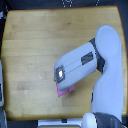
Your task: Folding a cloth
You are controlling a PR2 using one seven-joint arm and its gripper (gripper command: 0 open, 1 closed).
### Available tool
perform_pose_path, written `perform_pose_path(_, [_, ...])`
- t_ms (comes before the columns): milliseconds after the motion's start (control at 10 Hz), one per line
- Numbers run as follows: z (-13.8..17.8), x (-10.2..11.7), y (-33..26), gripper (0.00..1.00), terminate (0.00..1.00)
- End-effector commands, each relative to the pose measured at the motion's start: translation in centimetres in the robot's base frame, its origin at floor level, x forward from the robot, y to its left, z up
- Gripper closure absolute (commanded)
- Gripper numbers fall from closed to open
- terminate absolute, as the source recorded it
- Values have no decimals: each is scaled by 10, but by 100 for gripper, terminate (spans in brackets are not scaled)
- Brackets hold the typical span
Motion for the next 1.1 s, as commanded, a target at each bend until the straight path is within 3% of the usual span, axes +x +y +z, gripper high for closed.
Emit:
perform_pose_path(0, [-6, -5, 4, 100, 0])
perform_pose_path(400, [-16, -9, 8, 100, 0])
perform_pose_path(500, [-16, 2, 13, 100, 0])
perform_pose_path(600, [-16, 3, 13, 0, 0])
perform_pose_path(1000, [-16, 6, 17, 0, 0])
